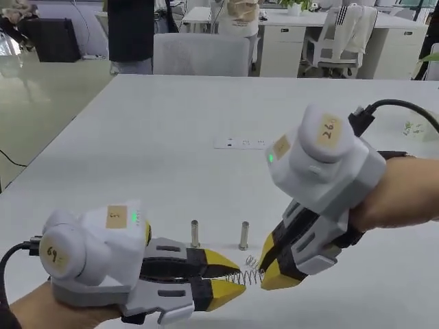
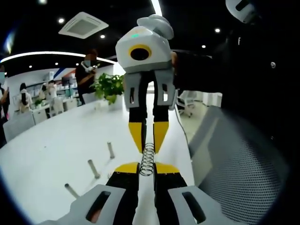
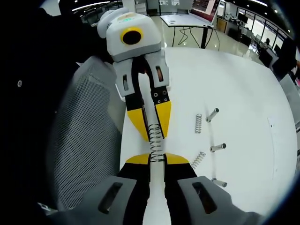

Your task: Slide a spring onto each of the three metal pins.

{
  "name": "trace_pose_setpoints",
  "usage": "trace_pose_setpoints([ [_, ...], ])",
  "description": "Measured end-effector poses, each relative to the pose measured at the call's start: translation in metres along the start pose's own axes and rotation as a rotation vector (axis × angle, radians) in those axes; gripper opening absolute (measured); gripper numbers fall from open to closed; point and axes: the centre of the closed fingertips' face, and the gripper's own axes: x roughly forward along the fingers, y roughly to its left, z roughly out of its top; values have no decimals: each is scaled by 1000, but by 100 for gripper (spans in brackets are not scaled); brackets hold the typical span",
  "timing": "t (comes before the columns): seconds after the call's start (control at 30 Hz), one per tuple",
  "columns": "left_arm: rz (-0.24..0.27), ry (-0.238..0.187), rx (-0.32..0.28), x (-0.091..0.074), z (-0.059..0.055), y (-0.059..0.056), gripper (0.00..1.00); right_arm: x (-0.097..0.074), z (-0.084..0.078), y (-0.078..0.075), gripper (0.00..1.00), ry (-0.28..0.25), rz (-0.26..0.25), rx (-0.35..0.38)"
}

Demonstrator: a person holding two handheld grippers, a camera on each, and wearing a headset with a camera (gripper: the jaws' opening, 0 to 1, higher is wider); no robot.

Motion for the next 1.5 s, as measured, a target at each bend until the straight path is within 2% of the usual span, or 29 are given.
trace_pose_setpoints([
  [0.27, 2, 4, 17, 1, -1, 2, 3, -7, 5, -2, 7, -18, -1, 28],
  [0.43, 4, 20, 28, 2, -4, 3, 3, -11, 13, -2, 7, -21, -16, 19],
  [0.67, 13, 24, 35, 2, -5, 4, 3, -15, 26, -3, 7, -54, -37, 2],
  [1.07, 31, 2, 30, 1, 0, 5, 3, -21, 50, -2, 7, -126, -67, -31],
  [1.2, 36, -3, 33, 0, 1, 6, 2, -20, 53, -2, 7, -125, -70, -39],
  [1.37, 32, 2, 40, 0, -1, 4, 2, -19, 52, 1, 8, -106, -45, -20],
  [1.5, 30, -10, 38, -1, 1, 3, 2, -16, 51, 2, 10, -95, -35, -21],
])
